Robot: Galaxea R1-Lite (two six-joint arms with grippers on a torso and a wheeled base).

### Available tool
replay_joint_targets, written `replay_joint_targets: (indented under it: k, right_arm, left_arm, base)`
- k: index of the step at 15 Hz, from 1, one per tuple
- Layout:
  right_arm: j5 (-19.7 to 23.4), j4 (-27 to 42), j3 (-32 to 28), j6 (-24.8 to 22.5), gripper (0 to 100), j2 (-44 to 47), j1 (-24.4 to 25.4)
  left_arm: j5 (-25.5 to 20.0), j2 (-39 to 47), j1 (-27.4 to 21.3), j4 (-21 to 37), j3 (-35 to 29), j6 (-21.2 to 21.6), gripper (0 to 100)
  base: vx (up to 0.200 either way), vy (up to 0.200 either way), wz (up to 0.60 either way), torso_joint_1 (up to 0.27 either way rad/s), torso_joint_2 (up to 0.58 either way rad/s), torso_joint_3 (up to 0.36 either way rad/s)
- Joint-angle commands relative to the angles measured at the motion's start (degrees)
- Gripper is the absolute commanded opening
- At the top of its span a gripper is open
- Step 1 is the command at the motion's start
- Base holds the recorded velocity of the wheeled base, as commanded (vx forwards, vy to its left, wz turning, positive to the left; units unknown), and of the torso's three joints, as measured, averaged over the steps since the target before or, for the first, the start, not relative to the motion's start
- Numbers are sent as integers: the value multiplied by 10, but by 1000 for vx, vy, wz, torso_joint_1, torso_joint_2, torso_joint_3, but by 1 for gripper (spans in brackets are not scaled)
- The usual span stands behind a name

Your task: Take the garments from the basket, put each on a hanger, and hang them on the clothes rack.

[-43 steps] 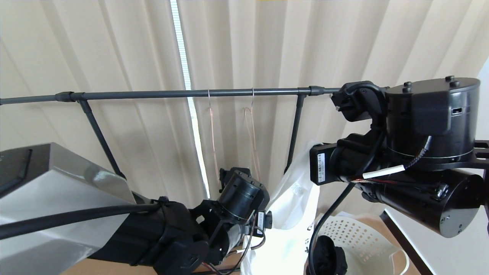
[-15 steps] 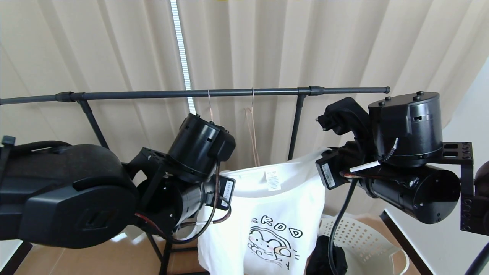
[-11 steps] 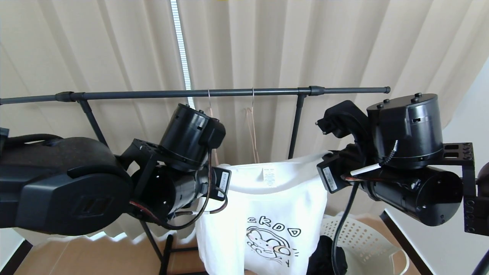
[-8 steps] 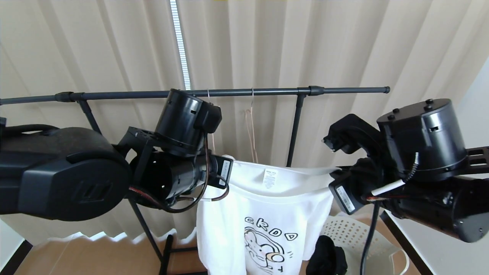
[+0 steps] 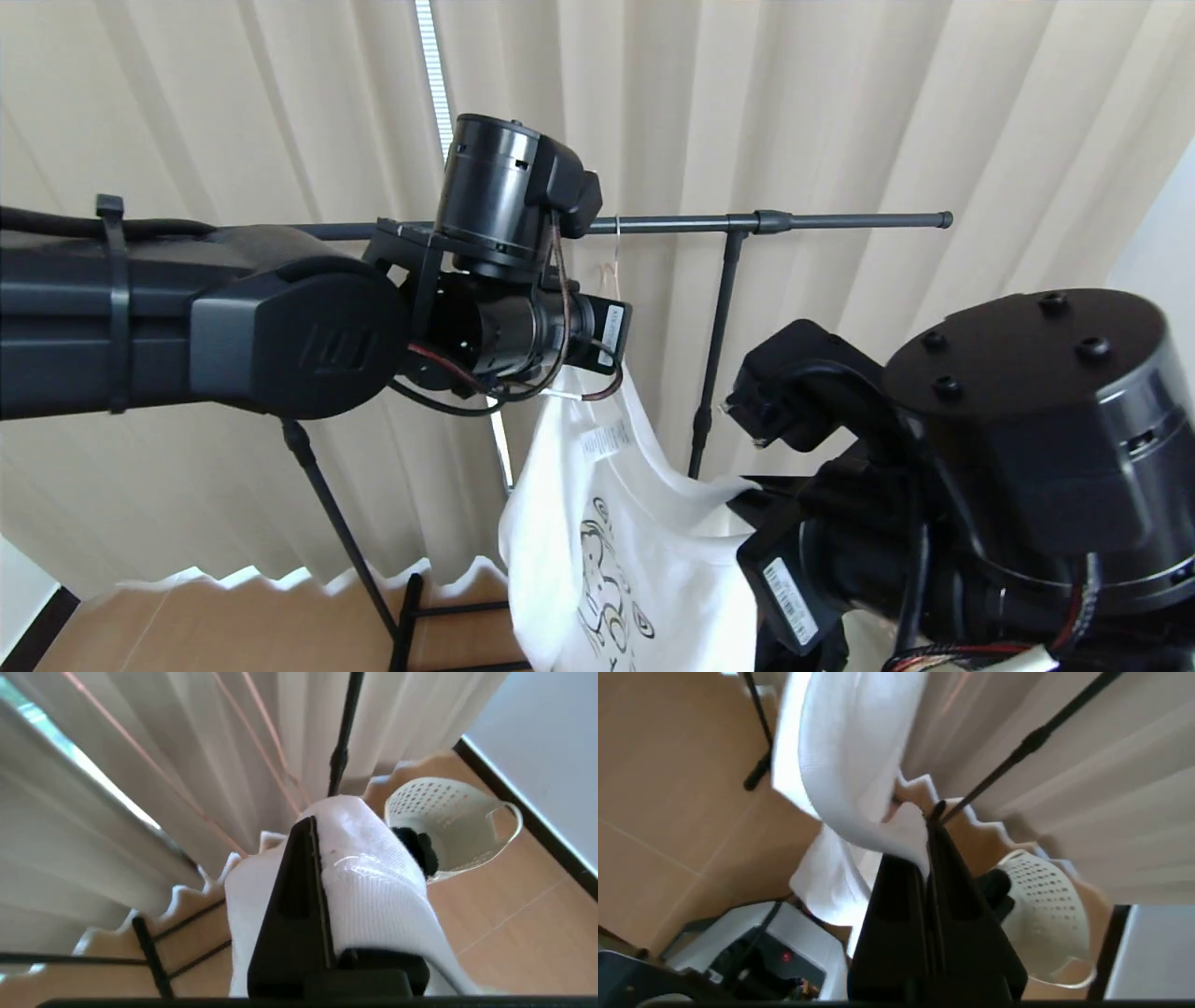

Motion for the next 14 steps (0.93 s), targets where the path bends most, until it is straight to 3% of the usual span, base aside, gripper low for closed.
replay_joint_targets:
  k: [1, 4, 7, 10, 14]
  right_arm:
    - [2, -1, -55, 66, 0, 71, 41]
    - [9, -3, -112, 142, 0, 104, 55]
    - [7, 7, -115, 149, 0, 97, 53]
    - [5, 68, -92, 92, 0, 59, 18]
    - [2, 77, -77, 21, 0, 46, -104]
  left_arm:
    - [-21, 25, 0, -2, -35, 1, 0]
    - [-53, 21, 0, -28, -29, -1, 0]
    - [-52, 20, 2, -29, -28, -2, 0]
    - [-48, 7, 5, -28, -14, 2, 0]
    - [-19, -44, 32, -17, 60, 2, 0]
  base:
    - [0, 0, 0, 0, 0, 0]
    - [0, 0, 0, 0, 0, 0]
    - [0, 0, 0, 0, 0, 0]
    - [0, 0, 0, 0, 0, 0]
    - [0, 0, 0, 0, 0, 0]
